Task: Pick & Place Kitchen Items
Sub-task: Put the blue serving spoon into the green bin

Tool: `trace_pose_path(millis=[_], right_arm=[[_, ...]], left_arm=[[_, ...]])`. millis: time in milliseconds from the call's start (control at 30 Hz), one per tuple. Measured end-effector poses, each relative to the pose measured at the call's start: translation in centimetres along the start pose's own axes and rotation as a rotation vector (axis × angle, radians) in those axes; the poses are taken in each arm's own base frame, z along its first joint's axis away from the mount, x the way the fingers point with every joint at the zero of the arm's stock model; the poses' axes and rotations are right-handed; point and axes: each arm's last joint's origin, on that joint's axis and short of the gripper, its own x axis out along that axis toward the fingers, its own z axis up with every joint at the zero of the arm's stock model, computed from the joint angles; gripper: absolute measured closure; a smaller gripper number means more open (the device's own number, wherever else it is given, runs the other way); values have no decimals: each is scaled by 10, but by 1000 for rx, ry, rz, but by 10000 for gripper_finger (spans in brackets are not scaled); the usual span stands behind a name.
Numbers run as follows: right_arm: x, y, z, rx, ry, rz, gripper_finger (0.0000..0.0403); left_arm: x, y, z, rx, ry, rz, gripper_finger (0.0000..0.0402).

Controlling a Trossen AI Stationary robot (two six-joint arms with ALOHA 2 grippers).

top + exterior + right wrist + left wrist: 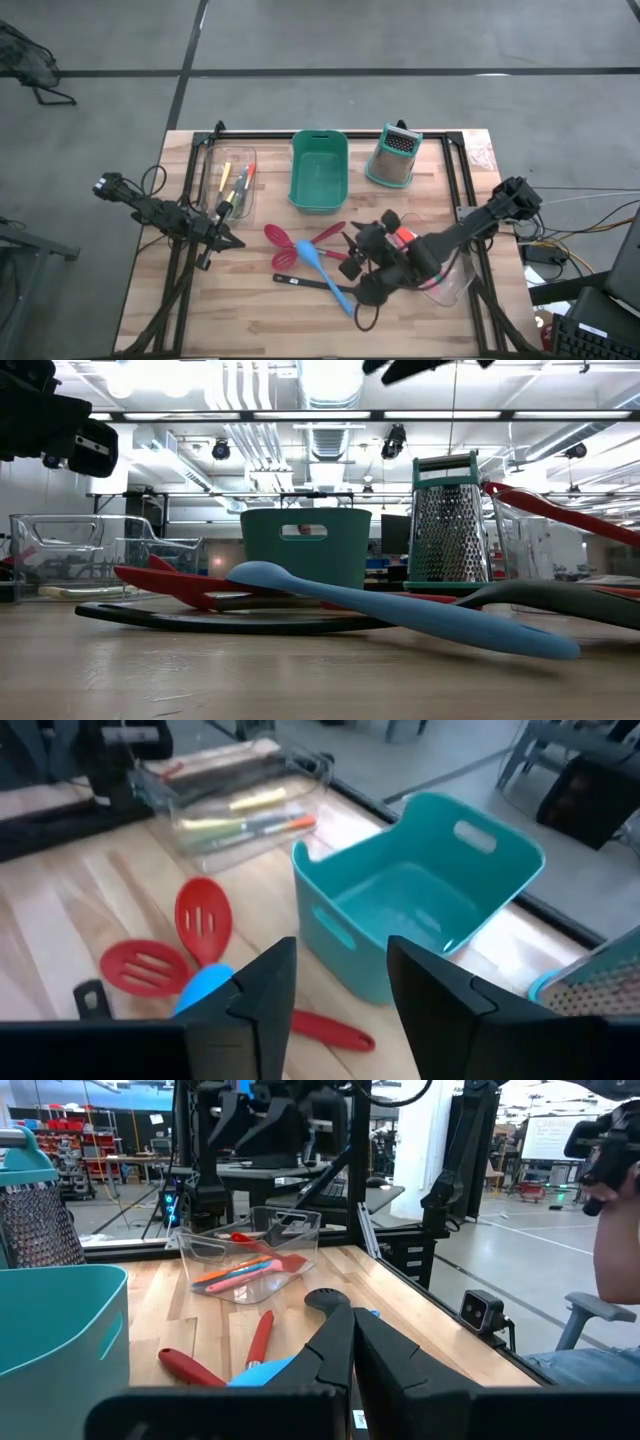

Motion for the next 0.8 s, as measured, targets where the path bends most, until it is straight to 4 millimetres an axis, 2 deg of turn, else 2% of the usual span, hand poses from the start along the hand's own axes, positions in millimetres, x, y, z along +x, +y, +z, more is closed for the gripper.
trace_pose_path(millis=[233, 800], right_arm=[[9, -1, -14, 2, 27, -17, 277], [15, 11, -12, -62, 51, 124, 321]], left_arm=[[0, 0, 0, 0, 0, 0, 390], [0, 0, 0, 0, 0, 0, 390]])
